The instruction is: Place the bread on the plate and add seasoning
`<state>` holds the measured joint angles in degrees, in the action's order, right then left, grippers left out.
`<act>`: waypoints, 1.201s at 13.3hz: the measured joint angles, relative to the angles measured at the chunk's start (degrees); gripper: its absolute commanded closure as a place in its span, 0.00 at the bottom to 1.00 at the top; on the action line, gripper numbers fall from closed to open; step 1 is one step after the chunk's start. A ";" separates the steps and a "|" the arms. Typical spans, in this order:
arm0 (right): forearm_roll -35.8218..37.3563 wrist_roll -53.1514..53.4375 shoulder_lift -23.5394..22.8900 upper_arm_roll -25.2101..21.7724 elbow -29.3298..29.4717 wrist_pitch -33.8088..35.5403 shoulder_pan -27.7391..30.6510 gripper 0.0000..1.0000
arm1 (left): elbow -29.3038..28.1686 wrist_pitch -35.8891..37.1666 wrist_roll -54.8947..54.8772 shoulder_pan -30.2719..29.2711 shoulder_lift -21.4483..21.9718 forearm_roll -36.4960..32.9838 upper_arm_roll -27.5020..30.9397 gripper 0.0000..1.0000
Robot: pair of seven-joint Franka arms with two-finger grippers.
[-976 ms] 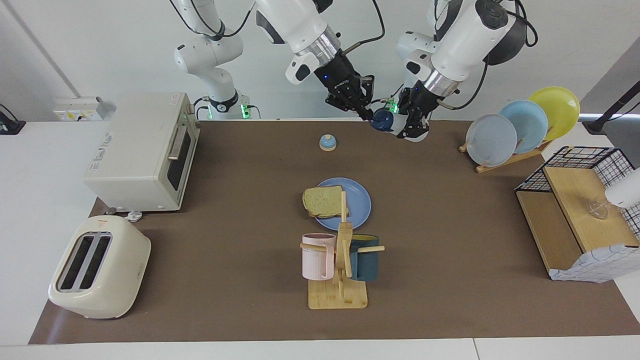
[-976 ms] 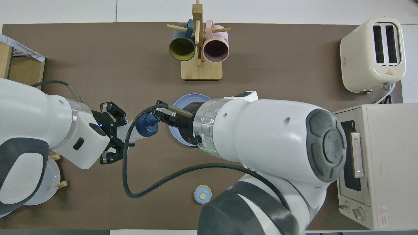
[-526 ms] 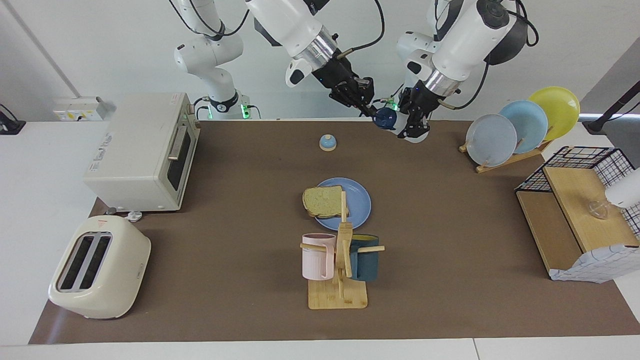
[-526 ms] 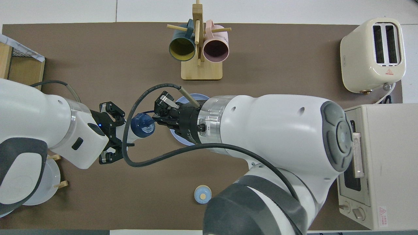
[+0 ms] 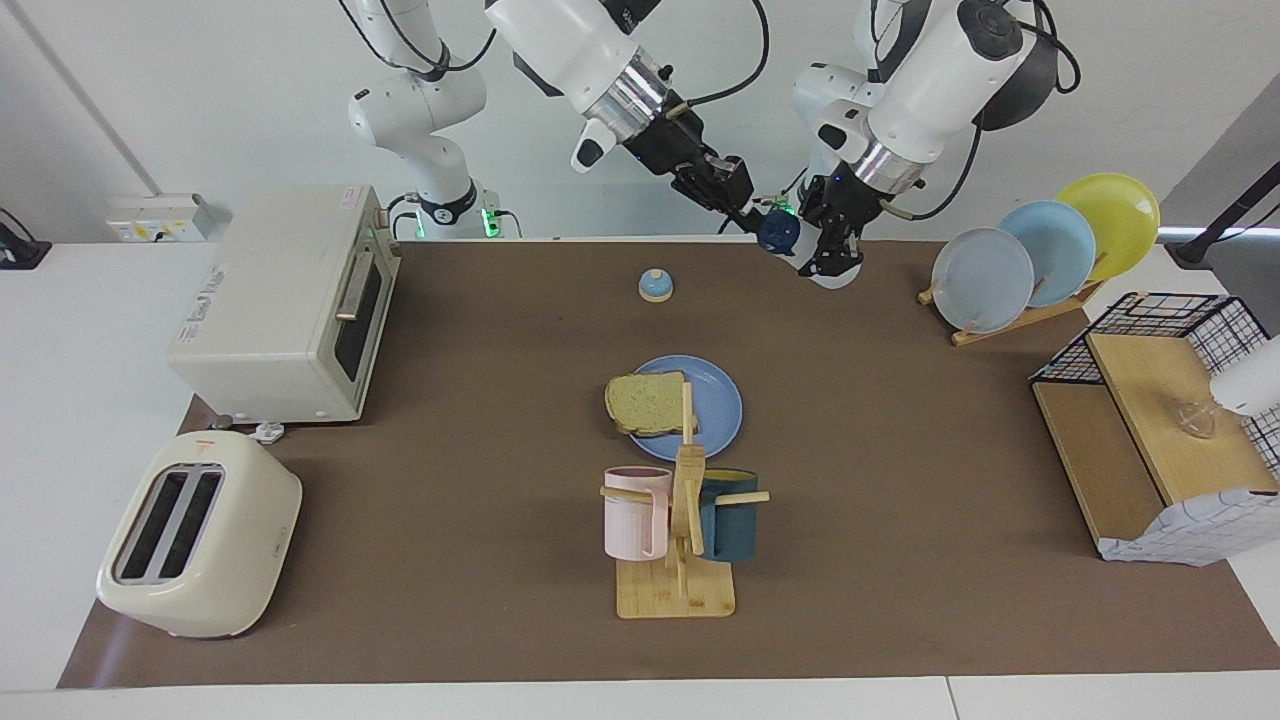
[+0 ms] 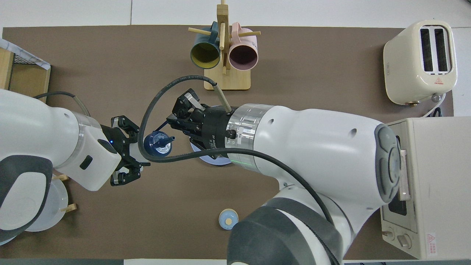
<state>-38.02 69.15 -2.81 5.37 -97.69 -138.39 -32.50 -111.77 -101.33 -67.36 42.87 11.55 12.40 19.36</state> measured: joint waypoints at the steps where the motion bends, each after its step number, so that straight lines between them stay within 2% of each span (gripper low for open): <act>1: 0.00 -1.27 0.00 0.01 0.00 0.00 -0.01 1.00 | -0.03 0.00 0.00 0.08 0.02 0.00 -0.05 1.00; 3: 0.00 -5.33 0.00 0.02 -0.18 0.00 -0.01 0.99 | -0.14 0.00 0.00 0.10 0.07 0.00 -0.05 1.00; 4: 0.00 -7.63 0.01 0.02 -0.45 0.00 -0.01 0.22 | -0.20 0.01 0.00 0.10 0.09 0.00 -0.05 1.00; 5: 0.00 -9.38 0.01 0.01 -0.75 0.00 0.00 0.00 | -0.26 0.01 0.00 0.10 0.10 0.00 -0.05 1.00; 9: 1.40 -14.32 0.21 -0.13 -1.58 1.36 0.59 0.00 | -0.43 0.07 0.00 0.10 0.16 0.00 -0.03 1.00; 16: 16.87 -34.60 1.59 -0.65 -1.69 18.24 7.80 0.00 | -0.48 0.08 0.01 0.09 0.24 0.00 0.00 1.00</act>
<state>-21.14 34.55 -1.22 4.72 -99.38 -120.14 -24.69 -112.25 -101.25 -67.35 42.96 11.79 12.39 19.36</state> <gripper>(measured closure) 0.000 0.573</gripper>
